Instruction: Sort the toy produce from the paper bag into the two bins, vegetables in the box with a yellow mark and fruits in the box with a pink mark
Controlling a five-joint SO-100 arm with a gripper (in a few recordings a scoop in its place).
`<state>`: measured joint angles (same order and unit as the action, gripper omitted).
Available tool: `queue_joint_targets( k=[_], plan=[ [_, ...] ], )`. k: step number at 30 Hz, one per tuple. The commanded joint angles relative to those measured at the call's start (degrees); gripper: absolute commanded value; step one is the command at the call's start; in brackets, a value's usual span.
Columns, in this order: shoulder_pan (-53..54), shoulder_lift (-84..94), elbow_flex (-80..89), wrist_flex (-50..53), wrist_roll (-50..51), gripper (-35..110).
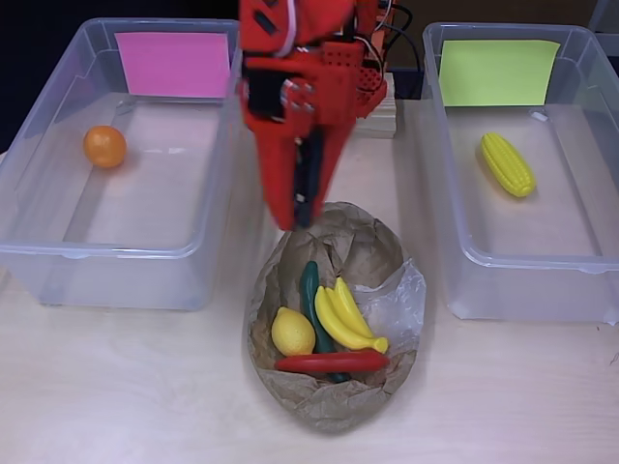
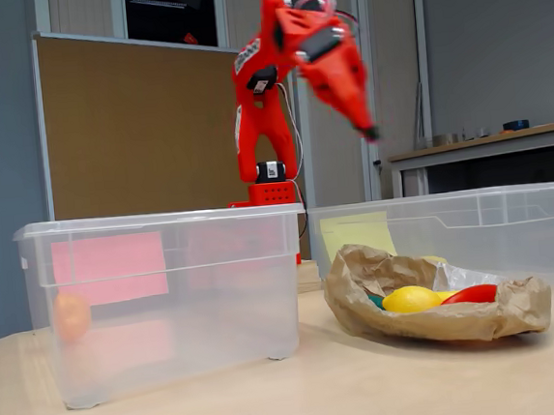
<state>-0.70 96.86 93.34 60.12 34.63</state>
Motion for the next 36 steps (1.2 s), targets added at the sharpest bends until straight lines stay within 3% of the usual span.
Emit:
queue_joint_targets(
  k=[1,13,23,28,32,36],
  plan=[
    [-7.1,-6.7,-3.6,-1.1,2.3,1],
    [-11.5,-29.1,-4.9,-1.4,25.6,26],
    [-11.8,-37.7,-5.2,-8.2,29.6,38],
    [-11.6,-39.4,-6.1,-8.6,27.9,33],
    [-11.2,-39.5,-7.3,-7.8,26.2,9],
    [-10.7,-38.8,-9.0,-3.8,26.1,5]
  ],
)
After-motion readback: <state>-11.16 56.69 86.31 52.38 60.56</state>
